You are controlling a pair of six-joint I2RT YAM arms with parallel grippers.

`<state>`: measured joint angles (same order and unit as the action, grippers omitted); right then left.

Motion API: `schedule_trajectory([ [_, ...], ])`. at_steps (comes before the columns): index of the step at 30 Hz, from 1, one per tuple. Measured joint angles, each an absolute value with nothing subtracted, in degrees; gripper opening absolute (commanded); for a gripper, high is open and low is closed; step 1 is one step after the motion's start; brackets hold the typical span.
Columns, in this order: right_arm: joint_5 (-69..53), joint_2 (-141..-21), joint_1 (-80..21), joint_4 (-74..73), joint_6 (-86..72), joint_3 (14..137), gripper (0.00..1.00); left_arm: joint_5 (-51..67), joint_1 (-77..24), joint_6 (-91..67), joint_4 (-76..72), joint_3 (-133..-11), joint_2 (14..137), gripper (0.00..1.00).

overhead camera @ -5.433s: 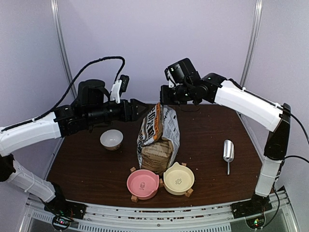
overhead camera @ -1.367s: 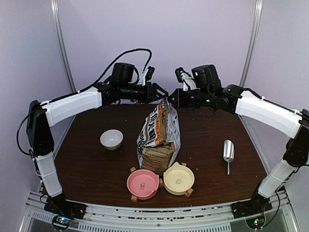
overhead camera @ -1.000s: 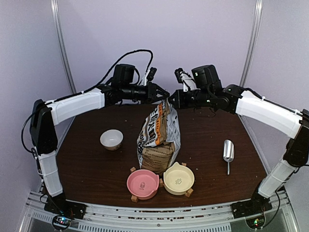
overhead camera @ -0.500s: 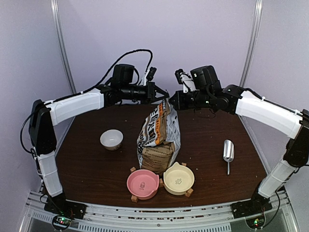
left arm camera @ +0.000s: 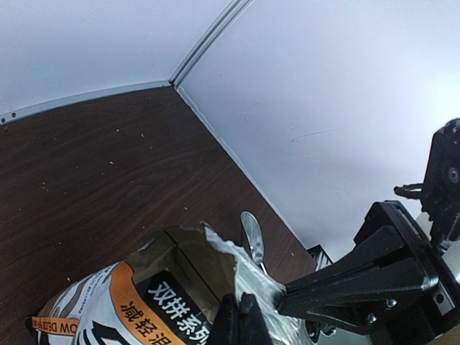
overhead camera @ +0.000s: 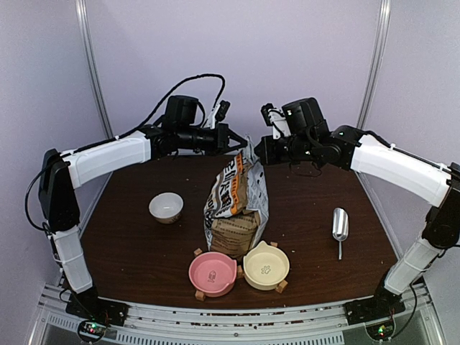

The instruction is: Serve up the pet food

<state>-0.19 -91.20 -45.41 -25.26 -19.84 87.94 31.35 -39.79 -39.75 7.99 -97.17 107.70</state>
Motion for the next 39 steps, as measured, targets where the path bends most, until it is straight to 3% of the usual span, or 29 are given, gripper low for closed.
schedule_trajectory([
  [19, 4.6, -93.2, -45.9, -31.2, -19.4, 93.6, 0.00, 21.9, -39.3, -31.4, 20.3, -102.3, 106.5, 0.00],
  [20, 4.6, -93.3, -45.9, -31.3, -19.4, 93.7, 0.00, 21.5, -39.3, -31.0, 21.1, -102.7, 106.5, 0.05],
  [22, 4.4, -93.5, -45.9, -31.4, -19.4, 94.0, 0.00, 21.0, -39.3, -30.5, 21.7, -102.9, 106.4, 0.33],
  [24, 3.8, -93.5, -45.9, -31.7, -19.4, 94.3, 0.13, 20.5, -39.3, -29.7, 22.1, -102.9, 106.3, 0.50],
  [26, 2.9, -93.5, -45.9, -31.9, -19.5, 94.3, 0.36, 19.8, -39.3, -29.6, 22.8, -102.9, 105.6, 0.60],
  [29, 1.3, -93.1, -45.9, -32.0, -20.1, 94.3, 0.53, 19.1, -39.6, -29.5, 23.7, -102.4, 103.7, 0.68],
  [31, 0.8, -92.4, -46.1, -31.9, -20.7, 94.2, 0.58, 19.0, -40.3, -29.7, 23.7, -101.1, 101.8, 0.71],
  [39, 0.2, -87.0, -48.7, -30.9, -25.5, 91.2, 0.61, 16.6, -45.6, -30.3, 25.0, -94.8, 96.4, 0.75],
])
